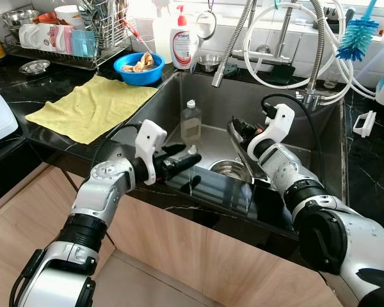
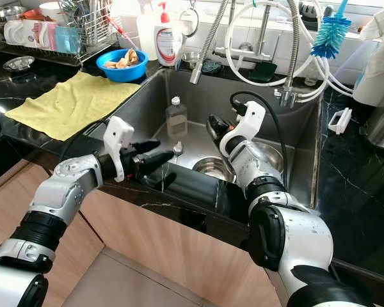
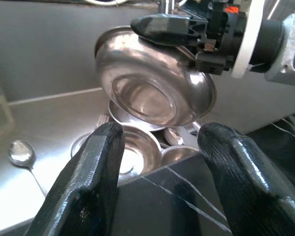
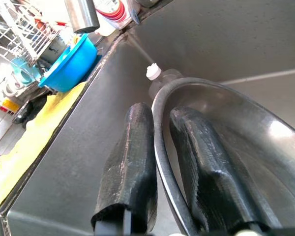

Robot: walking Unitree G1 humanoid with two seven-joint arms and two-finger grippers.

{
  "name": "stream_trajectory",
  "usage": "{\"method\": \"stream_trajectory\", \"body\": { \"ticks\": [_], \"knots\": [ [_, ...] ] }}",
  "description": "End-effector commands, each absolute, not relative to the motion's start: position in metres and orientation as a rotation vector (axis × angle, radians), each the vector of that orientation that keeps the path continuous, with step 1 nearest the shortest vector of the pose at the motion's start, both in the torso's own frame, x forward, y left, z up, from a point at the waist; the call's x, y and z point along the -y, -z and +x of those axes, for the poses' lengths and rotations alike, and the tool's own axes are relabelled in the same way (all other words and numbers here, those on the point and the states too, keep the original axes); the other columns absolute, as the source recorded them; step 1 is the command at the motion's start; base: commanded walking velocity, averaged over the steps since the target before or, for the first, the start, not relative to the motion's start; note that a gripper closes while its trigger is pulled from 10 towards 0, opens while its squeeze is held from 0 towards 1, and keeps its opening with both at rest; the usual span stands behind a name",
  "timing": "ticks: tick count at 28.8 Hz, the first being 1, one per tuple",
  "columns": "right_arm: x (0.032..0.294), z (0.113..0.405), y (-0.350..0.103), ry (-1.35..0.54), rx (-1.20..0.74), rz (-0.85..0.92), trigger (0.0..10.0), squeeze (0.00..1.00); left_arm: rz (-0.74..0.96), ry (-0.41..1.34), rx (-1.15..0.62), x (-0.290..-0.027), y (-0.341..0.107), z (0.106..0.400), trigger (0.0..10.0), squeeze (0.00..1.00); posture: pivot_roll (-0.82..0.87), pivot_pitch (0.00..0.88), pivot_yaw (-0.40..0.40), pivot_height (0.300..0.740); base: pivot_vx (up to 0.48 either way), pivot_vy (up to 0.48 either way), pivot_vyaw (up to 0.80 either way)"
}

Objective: Kitchen organization

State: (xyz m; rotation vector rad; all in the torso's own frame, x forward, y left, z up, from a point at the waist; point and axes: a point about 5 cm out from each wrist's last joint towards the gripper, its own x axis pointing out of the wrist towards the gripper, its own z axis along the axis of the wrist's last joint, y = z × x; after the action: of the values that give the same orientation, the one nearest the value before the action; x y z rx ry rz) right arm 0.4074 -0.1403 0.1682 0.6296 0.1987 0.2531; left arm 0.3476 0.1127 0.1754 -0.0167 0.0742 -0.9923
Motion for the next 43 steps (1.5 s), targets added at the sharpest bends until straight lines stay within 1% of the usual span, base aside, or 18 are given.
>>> {"method": "stream_trajectory", "body": {
  "ticks": [1,3,4,5,6,19,20,21,22,23,24,25,26,32,33,37,39,43],
  "knots": [
    [0.14,0.406,-0.164,-0.236,-0.219,0.635,10.0,0.0,-0.033,1.059,-0.068,-0.108,-0.178,0.34,10.0,0.0,0.05,0.0,0.023,0.74,0.0,0.0,0.0],
    [0.14,0.406,-0.163,-0.225,-0.224,0.643,10.0,0.0,-0.037,1.073,-0.071,-0.107,-0.178,0.337,10.0,0.0,0.05,0.0,0.022,0.74,0.0,0.0,0.0],
    [0.14,0.406,-0.163,-0.225,-0.224,0.644,10.0,0.48,-0.037,1.071,-0.071,-0.106,-0.178,0.337,10.0,0.0,0.05,0.0,0.023,0.74,0.0,0.0,0.0],
    [0.14,0.406,-0.163,-0.226,-0.224,0.644,10.0,0.48,-0.038,1.069,-0.072,-0.106,-0.178,0.337,10.0,0.0,0.05,0.0,0.023,0.74,0.0,0.0,0.0],
    [0.14,0.406,-0.163,-0.226,-0.224,0.645,10.0,1.0,-0.039,1.07,-0.072,-0.106,-0.178,0.337,10.0,0.0,0.05,0.0,0.023,0.74,0.0,0.0,0.0],
    [0.143,0.403,-0.153,-0.175,-0.26,0.641,10.0,1.0,-0.062,1.092,-0.086,-0.104,-0.175,0.33,10.0,0.0,0.04,0.0,0.025,0.74,0.0,0.0,0.0],
    [0.144,0.404,-0.154,-0.173,-0.256,0.63,10.0,0.83,-0.062,1.094,-0.087,-0.104,-0.175,0.329,10.0,0.0,0.04,0.0,0.026,0.74,0.0,0.0,0.0],
    [0.144,0.404,-0.154,-0.174,-0.253,0.627,10.0,0.83,-0.063,1.094,-0.087,-0.104,-0.175,0.329,10.0,0.0,0.04,0.0,0.026,0.74,0.0,0.0,0.0],
    [0.145,0.405,-0.158,-0.176,-0.243,0.608,10.0,0.0,-0.062,1.086,-0.085,-0.104,-0.175,0.329,10.0,0.0,0.04,0.0,0.025,0.74,0.0,0.0,0.0],
    [0.145,0.406,-0.16,-0.18,-0.236,0.59,10.0,0.0,-0.058,1.08,-0.082,-0.104,-0.175,0.33,10.0,0.0,0.04,0.0,0.025,0.74,0.0,0.0,0.0],
    [0.146,0.409,-0.169,-0.185,-0.194,0.503,10.0,0.0,-0.053,1.061,-0.064,-0.105,-0.176,0.331,10.0,0.0,0.04,0.0,0.026,0.74,0.0,0.0,0.0],
    [0.146,0.409,-0.169,-0.185,-0.194,0.503,10.0,0.0,-0.053,1.061,-0.064,-0.105,-0.176,0.331,10.0,0.0,0.04,0.0,0.026,0.74,0.0,0.0,0.0],
    [0.147,0.411,-0.178,-0.191,-0.149,0.422,10.0,0.0,-0.054,1.036,-0.043,-0.106,-0.177,0.332,10.0,0.0,0.04,0.0,0.026,0.74,0.0,0.0,0.0],
    [0.153,0.415,-0.215,-0.222,0.083,0.31,10.0,0.0,-0.097,0.822,0.074,-0.119,-0.187,0.343,10.0,0.0,0.02,0.0,0.032,0.74,0.0,0.0,0.0],
    [0.155,0.412,-0.22,-0.224,0.154,0.263,10.0,0.0,-0.092,0.756,0.105,-0.124,-0.189,0.344,10.0,0.0,0.01,0.0,0.035,0.74,0.0,0.0,0.0],
    [0.155,0.397,-0.223,-0.226,0.264,0.192,10.0,0.0,-0.083,0.638,0.158,-0.132,-0.193,0.346,10.0,0.0,0.0,0.0,0.039,0.74,0.0,0.0,0.0],
    [0.16,0.372,-0.218,-0.186,0.339,0.136,10.0,0.0,-0.059,0.483,0.221,-0.144,-0.197,0.346,10.0,0.0,-0.02,0.0,0.042,0.74,0.0,0.0,0.0],
    [0.171,0.345,-0.21,-0.087,0.376,0.104,10.0,0.0,0.016,0.349,0.275,-0.156,-0.2,0.343,10.0,0.0,-0.03,0.0,0.044,0.74,0.0,0.0,0.0]
  ]
}}
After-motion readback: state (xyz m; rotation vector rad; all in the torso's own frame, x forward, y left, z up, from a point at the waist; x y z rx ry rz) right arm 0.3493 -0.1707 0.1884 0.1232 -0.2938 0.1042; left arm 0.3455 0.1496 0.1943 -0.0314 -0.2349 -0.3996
